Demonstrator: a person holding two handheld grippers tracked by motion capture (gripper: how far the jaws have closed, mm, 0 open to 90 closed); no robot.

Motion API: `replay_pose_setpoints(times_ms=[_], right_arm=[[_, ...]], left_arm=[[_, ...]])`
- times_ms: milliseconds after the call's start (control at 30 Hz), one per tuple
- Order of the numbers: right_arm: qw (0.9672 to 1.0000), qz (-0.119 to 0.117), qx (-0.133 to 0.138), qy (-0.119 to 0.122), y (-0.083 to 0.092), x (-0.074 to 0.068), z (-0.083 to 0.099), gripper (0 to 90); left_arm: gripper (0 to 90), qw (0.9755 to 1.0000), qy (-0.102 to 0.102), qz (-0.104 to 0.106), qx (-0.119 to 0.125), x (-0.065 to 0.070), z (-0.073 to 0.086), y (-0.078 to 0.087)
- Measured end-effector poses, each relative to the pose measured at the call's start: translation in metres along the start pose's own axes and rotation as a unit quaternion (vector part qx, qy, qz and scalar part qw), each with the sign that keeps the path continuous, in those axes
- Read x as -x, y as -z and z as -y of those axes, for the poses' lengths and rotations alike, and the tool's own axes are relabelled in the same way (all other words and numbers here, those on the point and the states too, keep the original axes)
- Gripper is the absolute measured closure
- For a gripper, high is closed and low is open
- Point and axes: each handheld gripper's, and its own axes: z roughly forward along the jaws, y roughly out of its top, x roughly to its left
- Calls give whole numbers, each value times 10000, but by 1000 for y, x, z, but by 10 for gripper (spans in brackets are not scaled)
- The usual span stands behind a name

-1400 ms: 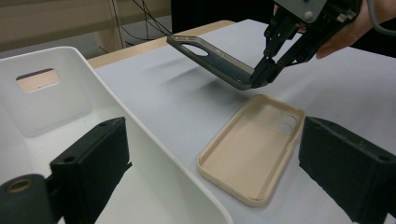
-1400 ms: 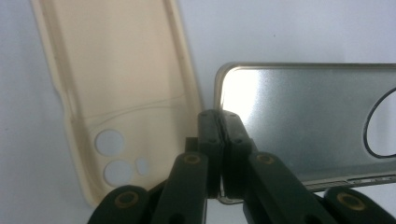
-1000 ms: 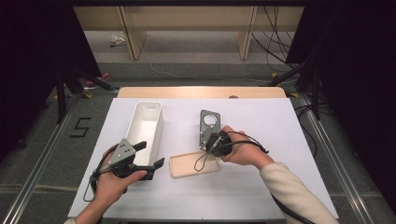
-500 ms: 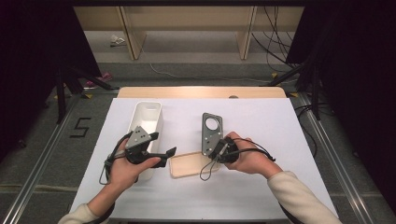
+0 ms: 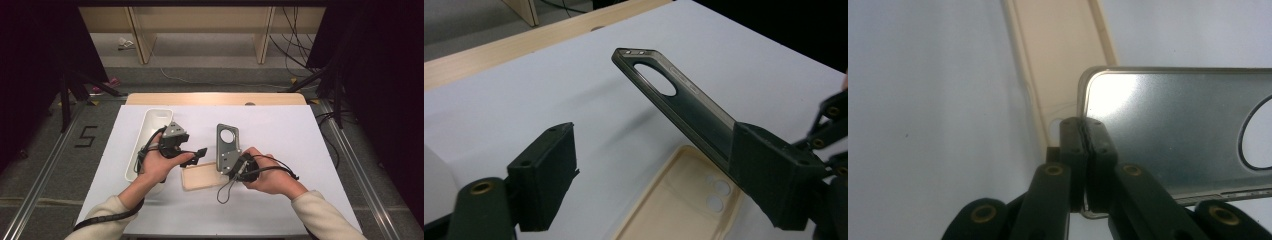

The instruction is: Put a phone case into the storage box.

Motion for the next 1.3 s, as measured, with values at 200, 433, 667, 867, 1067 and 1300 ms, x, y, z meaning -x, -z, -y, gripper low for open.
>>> replay_pose_setpoints(times_ms=[200, 433, 667, 867, 1067, 1300], right_arm=[[10000, 26, 54, 77, 1, -5, -4, 888], [9999, 19, 81, 143, 2, -11, -10, 888], [9996, 40, 105, 269, 4, -14, -13, 887], [9995, 27, 96, 312, 3, -16, -15, 887], [9993, 59, 67, 375, 2, -18, -17, 887], [9990, 36, -37, 448, -4, -21, -18, 889]], left_arm=[[252, 9987, 374, -27, -342, -1, -17, -27], [340, 9969, 603, -134, -494, -9, -34, -48], [450, 9914, 1052, -100, -777, -21, -38, -64], [530, 9889, 1203, 24, -877, -21, -36, -68], [677, 9845, 1537, 172, -822, -22, -33, -68], [730, 9819, 1720, 282, -744, -18, -34, -64]])
